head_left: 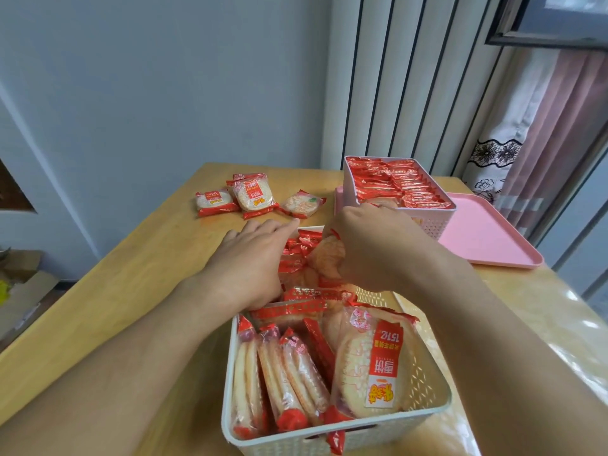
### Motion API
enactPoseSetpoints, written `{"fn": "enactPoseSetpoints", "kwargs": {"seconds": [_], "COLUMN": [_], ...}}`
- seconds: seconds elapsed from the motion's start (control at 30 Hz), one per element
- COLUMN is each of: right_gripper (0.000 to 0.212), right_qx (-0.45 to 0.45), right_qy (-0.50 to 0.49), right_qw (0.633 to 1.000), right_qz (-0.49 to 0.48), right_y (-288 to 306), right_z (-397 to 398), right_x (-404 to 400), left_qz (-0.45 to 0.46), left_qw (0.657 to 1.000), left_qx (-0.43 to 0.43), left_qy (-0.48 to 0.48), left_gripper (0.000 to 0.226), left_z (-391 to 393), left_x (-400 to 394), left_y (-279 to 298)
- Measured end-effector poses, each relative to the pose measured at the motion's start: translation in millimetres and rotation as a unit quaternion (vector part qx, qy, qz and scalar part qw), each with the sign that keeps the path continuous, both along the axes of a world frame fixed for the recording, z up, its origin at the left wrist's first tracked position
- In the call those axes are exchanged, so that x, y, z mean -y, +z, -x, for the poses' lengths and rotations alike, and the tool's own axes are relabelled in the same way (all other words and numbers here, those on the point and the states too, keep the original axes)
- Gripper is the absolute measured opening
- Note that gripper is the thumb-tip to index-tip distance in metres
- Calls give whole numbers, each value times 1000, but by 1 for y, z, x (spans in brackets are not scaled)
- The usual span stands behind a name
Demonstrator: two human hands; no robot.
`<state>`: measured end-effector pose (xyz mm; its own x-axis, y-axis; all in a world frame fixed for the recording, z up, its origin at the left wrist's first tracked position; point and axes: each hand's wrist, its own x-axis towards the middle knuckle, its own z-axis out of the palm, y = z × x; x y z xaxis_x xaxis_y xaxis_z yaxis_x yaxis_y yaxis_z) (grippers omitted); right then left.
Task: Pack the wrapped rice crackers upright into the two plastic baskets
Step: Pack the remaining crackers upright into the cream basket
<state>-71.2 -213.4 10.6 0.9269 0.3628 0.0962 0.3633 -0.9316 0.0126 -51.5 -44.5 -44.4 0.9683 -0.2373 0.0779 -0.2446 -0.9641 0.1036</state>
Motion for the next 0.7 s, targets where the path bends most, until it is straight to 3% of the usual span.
{"fn": "enactPoseSetpoints", "kwargs": {"seconds": [0.07,0.2,0.43,0.53,0.6,0.67,0.7], "right_gripper": [42,39,30,29,35,41,41], "right_qx": [38,37,6,22,49,87,109], "right_qy": [6,8,20,72,115,143,153], "right_qw": [998,998,997,982,967,950,941], "right_qz": [45,57,-77,-174,-223,-264,-282], "right_y": [-1,-5,6,13,15,15,13], "right_z": [3,3,-1,1,2,2,2], "right_x": [-2,-5,17,29,31,31,31], "left_qz": [-9,-40,-46,33,132,287,345], "left_qw": [1000,999,999,998,982,946,931], "left_qx": [4,30,12,-53,-129,-144,-111], "left_qy": [1,14,6,-19,-32,-50,-38], "left_gripper": [106,101,91,98,92,53,28], "left_z": [0,-1,-8,-12,-10,-6,-4], "left_x": [0,3,4,-4,-12,-22,-25], "left_y": [1,0,-2,4,17,29,33]}}
